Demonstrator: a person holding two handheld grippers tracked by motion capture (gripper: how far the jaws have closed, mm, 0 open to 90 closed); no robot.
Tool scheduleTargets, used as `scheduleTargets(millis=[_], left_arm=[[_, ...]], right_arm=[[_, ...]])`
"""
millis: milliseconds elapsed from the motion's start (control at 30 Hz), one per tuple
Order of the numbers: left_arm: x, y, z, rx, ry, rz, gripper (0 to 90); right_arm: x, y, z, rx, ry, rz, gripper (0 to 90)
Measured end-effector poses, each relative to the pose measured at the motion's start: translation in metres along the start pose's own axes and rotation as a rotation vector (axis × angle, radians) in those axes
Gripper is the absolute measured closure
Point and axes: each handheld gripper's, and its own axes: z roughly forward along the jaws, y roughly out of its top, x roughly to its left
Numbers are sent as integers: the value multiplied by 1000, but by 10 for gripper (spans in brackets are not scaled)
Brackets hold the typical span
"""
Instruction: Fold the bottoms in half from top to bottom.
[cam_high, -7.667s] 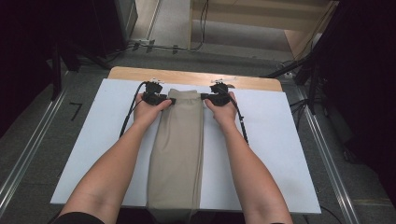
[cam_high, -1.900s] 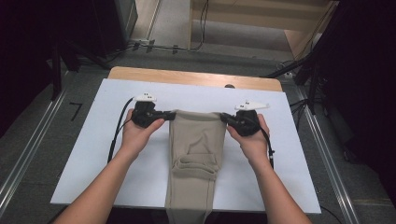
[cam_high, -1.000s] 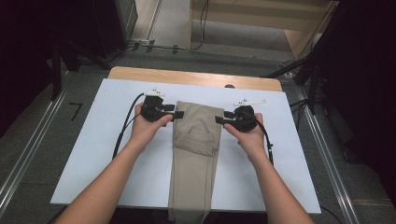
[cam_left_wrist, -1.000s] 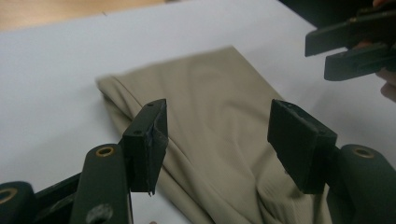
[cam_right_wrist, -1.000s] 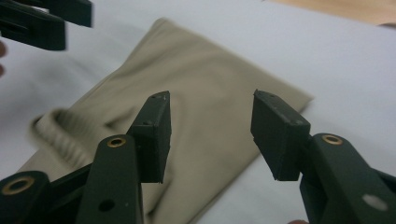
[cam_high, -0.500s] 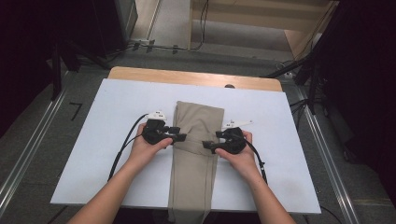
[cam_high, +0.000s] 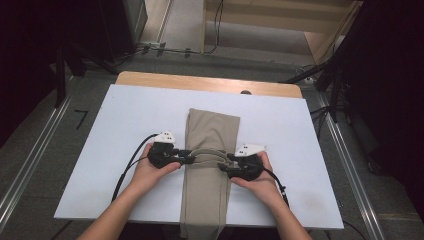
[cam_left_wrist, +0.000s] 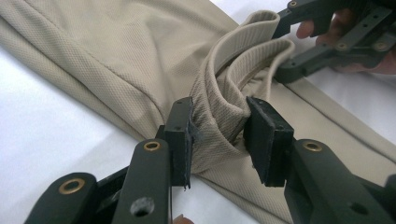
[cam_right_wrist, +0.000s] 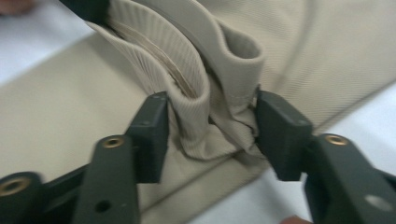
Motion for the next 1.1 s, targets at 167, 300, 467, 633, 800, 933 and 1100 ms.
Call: scheduleTargets(millis=[167,300,467,633,800,933,1100], left_arm=[[-9,-3,0,6,41,10,751],[-18,-3,-3,-14,82,53,807],[-31,-4,-15,-44,61,87,807],[-51,-11,-27,-58,26,111,806],[-73,-26,-36,-51,-17,122,805],[-92,-40,-44,-37,-35,126,804],[-112,-52,-55,-16,-56,137,803]], right_arm=[[10,0,2,-7,-71,-55,695],[14,0,1,-22,-78,-47,781],[20,-2,-12,-68,-57,-44,782],[35,-7,-32,-98,-43,-73,780],[55,-23,-49,-118,-15,-68,774],[74,-37,-60,-120,11,-67,768],[96,-52,-74,-110,43,-82,766]])
